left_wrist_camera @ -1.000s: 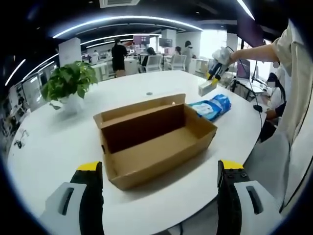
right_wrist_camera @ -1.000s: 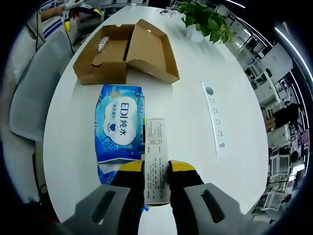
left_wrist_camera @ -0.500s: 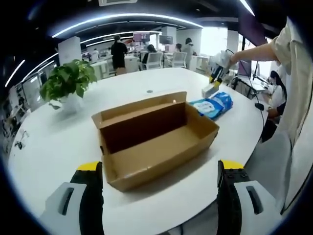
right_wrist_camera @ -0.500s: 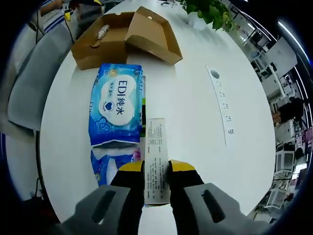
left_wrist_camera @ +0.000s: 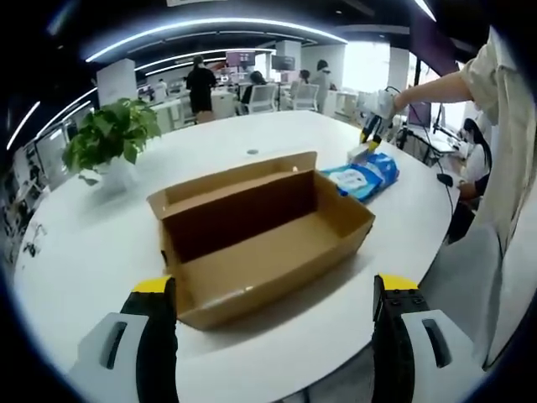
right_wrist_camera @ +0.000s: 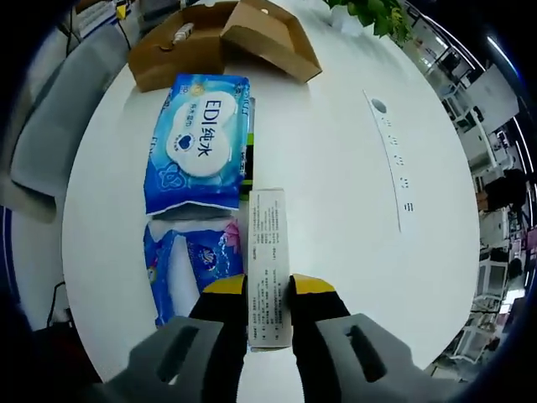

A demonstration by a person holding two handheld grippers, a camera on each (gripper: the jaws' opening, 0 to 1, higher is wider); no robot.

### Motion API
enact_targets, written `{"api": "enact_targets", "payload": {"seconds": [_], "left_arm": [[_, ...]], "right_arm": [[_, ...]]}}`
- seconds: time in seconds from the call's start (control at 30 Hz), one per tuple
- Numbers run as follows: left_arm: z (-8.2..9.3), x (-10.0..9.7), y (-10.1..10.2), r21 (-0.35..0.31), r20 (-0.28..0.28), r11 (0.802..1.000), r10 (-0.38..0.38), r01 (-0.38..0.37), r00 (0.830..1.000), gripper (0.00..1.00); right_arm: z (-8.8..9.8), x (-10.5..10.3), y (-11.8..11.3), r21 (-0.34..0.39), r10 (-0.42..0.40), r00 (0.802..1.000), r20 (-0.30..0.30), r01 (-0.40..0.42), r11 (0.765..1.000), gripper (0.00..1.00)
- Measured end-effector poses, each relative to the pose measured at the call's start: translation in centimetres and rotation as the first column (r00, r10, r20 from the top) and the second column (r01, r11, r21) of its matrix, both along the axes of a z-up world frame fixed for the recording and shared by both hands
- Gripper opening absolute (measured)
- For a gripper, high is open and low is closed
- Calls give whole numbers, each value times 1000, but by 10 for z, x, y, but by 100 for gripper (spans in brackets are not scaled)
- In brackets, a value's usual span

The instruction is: Operate the shoe box by opening the lid, removing the specified soft item, and placing it in the target area until the item is outside and the box remains undamaged.

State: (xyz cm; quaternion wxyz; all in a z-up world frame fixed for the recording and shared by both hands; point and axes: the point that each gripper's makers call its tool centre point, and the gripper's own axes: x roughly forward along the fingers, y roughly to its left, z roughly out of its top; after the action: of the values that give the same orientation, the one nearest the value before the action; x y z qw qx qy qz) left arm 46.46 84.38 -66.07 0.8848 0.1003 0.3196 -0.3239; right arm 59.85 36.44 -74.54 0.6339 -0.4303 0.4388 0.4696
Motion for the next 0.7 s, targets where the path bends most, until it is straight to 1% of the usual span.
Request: {"api": "enact_targets", "payload": {"seconds": [0.27,0.37,0.5,0.7], "left_arm": [[-3,-1,-1,8,-6,1000,-1,1,1000,100],[-3,-2,0,7,-6,1000,0,0,1000,100],[-4,-2,1,10,-9,1000,2,-2,1000,100],[-5,-2,2,12,-11,1000,2,-1,1000,100]], "right_arm": [[-11,-1,-10,-53,43,999,2,-43,998,16],[-13,-2,-10,-48,36,999,-5,-37,998,16],[-18,-3,-13,-67,48,999,-6,-48,997,17],[-17,3,-15,-63,34,999,7,-34,997,17]]}}
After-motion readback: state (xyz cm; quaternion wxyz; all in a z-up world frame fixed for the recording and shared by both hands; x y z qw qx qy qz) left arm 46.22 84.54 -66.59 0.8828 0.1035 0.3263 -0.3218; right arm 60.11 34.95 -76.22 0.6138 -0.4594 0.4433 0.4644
